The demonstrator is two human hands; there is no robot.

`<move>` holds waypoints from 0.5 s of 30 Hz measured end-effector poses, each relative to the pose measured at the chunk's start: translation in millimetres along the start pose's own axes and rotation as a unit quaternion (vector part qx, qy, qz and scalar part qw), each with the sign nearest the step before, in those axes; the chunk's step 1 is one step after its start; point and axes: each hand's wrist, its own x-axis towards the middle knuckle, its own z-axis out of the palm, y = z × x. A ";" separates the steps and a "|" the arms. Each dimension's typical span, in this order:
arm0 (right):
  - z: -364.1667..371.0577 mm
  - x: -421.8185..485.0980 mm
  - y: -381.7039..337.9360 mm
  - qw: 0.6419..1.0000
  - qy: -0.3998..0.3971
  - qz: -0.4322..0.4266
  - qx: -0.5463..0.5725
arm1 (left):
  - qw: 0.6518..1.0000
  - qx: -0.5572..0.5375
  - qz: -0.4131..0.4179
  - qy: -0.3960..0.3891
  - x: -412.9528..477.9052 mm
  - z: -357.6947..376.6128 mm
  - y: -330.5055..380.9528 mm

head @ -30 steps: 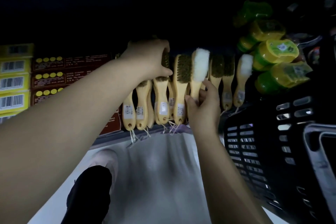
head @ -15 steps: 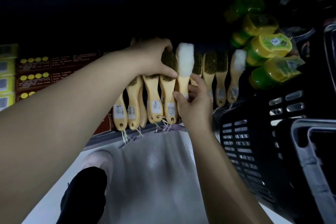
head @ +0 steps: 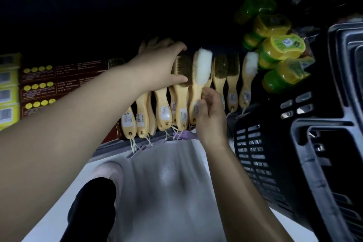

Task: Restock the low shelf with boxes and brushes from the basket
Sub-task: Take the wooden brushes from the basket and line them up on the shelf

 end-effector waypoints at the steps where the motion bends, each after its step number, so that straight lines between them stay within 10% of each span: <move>1: -1.9 -7.6 -6.4 1.000 -0.004 0.007 0.015 | 1.000 -0.019 0.012 -0.001 -7.5 -4.2 2.0; 15: -115.2 -106.1 -130.4 0.986 -0.068 -0.152 0.020 | 0.978 -0.122 0.165 -0.046 -86.7 -123.9 104.5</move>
